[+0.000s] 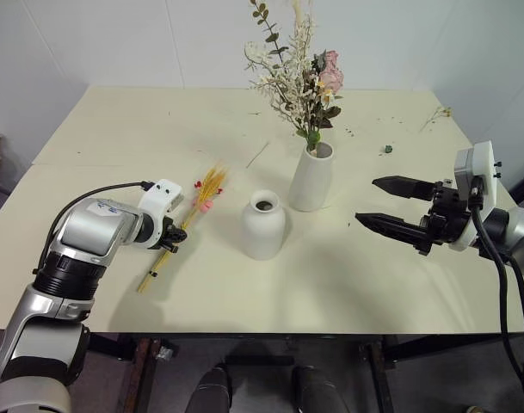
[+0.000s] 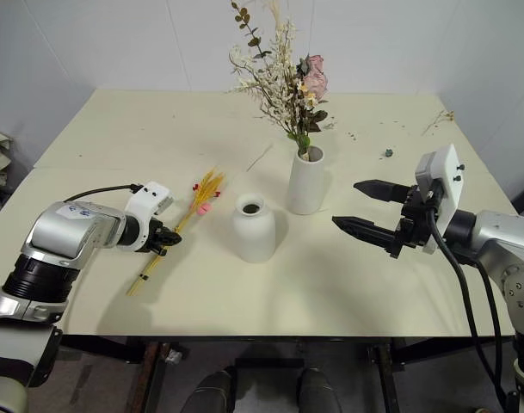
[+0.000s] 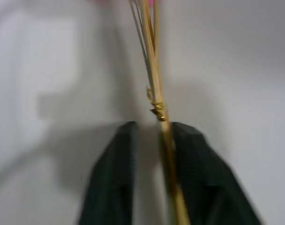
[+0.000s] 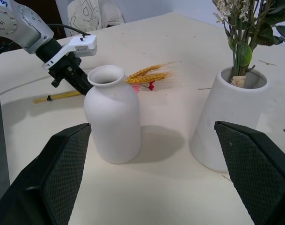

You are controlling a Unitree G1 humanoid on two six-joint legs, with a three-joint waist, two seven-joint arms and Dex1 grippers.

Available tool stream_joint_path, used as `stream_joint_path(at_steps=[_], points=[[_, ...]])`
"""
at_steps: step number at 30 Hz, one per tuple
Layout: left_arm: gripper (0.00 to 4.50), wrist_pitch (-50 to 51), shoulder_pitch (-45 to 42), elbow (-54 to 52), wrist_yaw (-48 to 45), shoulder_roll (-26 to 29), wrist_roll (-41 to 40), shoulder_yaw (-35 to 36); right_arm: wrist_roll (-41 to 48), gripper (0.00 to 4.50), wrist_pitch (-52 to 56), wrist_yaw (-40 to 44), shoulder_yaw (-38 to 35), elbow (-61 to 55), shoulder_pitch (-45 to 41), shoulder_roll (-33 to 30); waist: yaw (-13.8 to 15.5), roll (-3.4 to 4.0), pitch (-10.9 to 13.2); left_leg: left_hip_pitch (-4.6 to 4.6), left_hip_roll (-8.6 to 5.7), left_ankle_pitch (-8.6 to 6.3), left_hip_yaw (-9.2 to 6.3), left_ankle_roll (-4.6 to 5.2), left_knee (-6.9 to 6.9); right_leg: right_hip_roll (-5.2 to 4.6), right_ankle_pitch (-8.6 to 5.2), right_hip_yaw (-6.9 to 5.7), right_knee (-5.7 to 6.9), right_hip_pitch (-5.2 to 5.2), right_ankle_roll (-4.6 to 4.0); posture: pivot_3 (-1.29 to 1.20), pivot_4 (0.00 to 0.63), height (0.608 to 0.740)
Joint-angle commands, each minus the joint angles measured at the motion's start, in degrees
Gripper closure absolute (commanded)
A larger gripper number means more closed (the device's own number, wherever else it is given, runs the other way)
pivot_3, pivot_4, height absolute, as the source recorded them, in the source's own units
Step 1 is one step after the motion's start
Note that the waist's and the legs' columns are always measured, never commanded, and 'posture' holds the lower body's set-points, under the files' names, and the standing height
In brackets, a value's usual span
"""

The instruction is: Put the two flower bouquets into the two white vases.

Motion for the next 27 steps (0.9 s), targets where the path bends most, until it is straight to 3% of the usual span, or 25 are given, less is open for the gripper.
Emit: stream_joint_path(at_steps=[1,12,17,22,27], points=[[4.46,-1.2,0.9,2.4,-0.6,-0.9,0.5,-0.9,-0.2,0.0,-1.5,-0.3,-1.3,-1.1,-0.7,0.1,0.1,0.0,0.0,0.0,0.0,0.0,0.0,0.0,-0.01,0.0,0.0,0.0,0.0,0.0,0.0,0.0,0.15,0.74],[4.46,-22.1,-1.8,5.5,2.0,-6.1,-0.4,15.0,0.0,0.0,-1.6,-1.1,-1.8,-1.8,0.0,0.4,1.3,-0.06,0.0,-0.15,-0.01,0.03,0.01,0.04,-0.02,0.0,0.1,0.0,-0.18,-0.06,0.07,0.0,0.15,0.74],[4.46,-41.5,-2.4,6.8,-0.9,-8.5,-2.6,21.2,0.1,0.0,-1.6,-1.6,-2.1,-2.1,0.4,0.4,1.3,-0.06,0.0,-0.13,0.0,0.01,0.03,0.01,-0.41,0.0,0.62,-0.01,-0.25,-0.16,1.03,0.0,0.15,0.74],[4.46,-53.6,-6.0,8.5,-6.7,-13.3,-9.9,27.8,0.2,0.0,-1.8,-2.1,-2.3,-2.5,0.6,0.7,1.4,-0.06,0.0,-0.17,-0.01,-0.02,0.03,-0.01,-0.48,0.01,0.65,-0.02,-0.38,-0.15,1.09,0.0,0.15,0.74],[4.46,-59.7,-7.5,5.7,-13.4,-19.8,-22.8,34.8,2.8,0.0,-1.4,-1.7,-3.9,-3.8,1.7,1.5,1.3,-0.05,0.0,-0.17,-0.01,-0.04,0.08,0.0,-0.43,0.01,0.68,-0.01,-0.42,-0.11,1.15,0.0,0.15,0.74]])
